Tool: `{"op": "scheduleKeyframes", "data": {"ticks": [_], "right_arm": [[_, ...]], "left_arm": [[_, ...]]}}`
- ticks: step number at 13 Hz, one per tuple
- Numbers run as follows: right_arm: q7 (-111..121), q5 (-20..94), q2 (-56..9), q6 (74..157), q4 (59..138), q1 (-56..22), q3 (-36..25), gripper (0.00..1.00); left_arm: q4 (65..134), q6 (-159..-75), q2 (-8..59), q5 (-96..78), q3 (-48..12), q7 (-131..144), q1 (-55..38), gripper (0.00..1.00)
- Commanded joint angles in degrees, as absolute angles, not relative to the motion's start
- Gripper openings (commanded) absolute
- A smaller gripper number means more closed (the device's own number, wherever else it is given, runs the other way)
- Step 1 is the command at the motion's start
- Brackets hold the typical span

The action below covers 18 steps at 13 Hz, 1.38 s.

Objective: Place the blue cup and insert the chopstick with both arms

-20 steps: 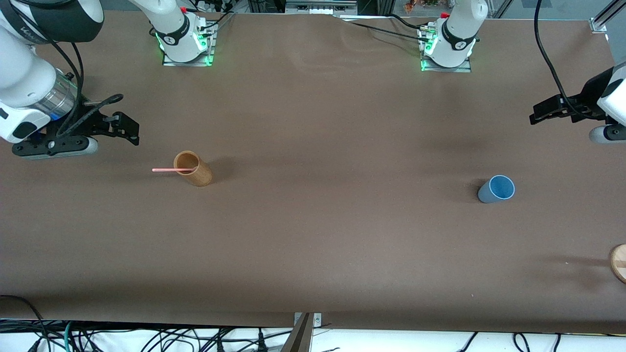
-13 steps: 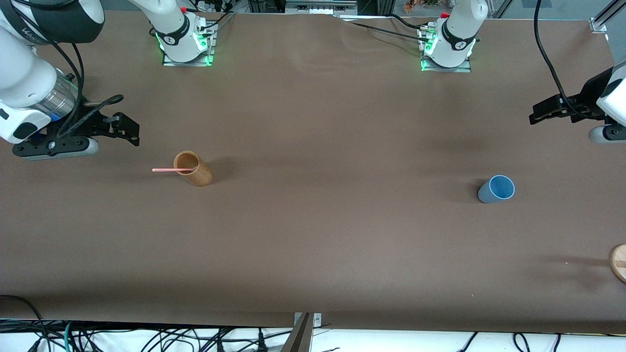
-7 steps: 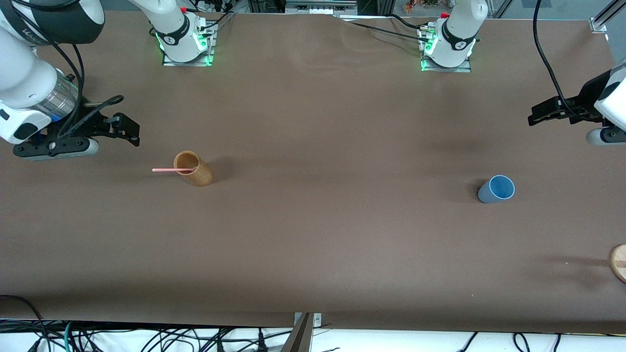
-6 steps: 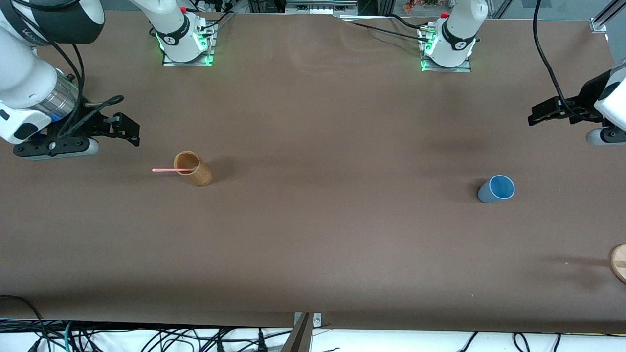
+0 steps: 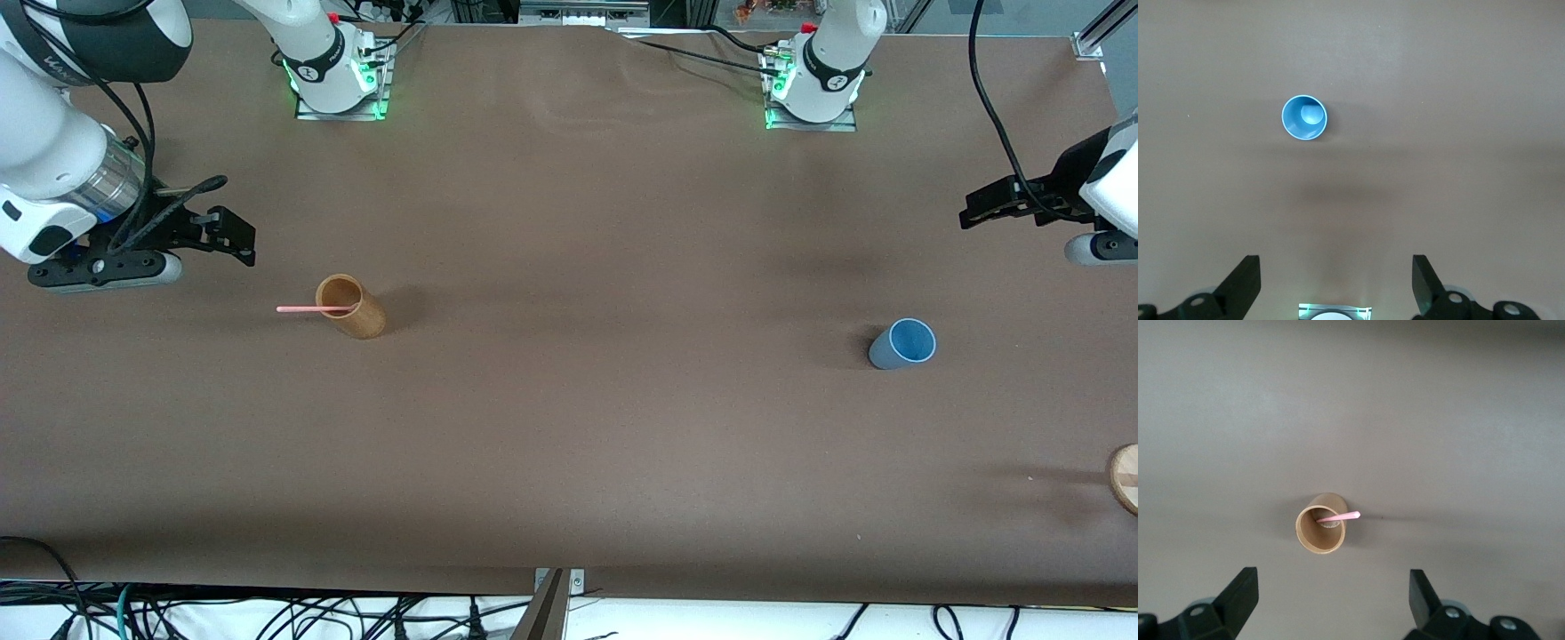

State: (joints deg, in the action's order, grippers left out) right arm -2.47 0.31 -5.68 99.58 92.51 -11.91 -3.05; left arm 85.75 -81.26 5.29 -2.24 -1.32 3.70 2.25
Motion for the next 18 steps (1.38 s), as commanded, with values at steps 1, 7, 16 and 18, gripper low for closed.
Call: {"op": "scheduleKeyframes", "data": {"ticks": [1,7,16,18], "right_arm": [[-1.8,0.8,-5.2,100.1,93.2,-11.1,-2.5,1.0],[-1.8,0.8,-5.2,100.1,93.3,-11.1,-2.5,1.0],[-1.8,0.8,-4.7,104.2,97.5,-11.1,-2.5,1.0],[-1.8,0.8,-4.8,109.1,101.8,-11.0,-2.5,1.0]], "left_arm": [[86.0,-81.6,5.4,-3.3,-1.8,2.9,3.1,1.0],[86.0,-81.9,7.5,-2.6,-2.0,2.7,2.5,1.0],[99.5,-101.9,12.7,1.0,-2.2,2.3,3.2,1.0],[104.3,-107.7,12.7,1.1,-2.1,2.2,3.3,1.0]]}}
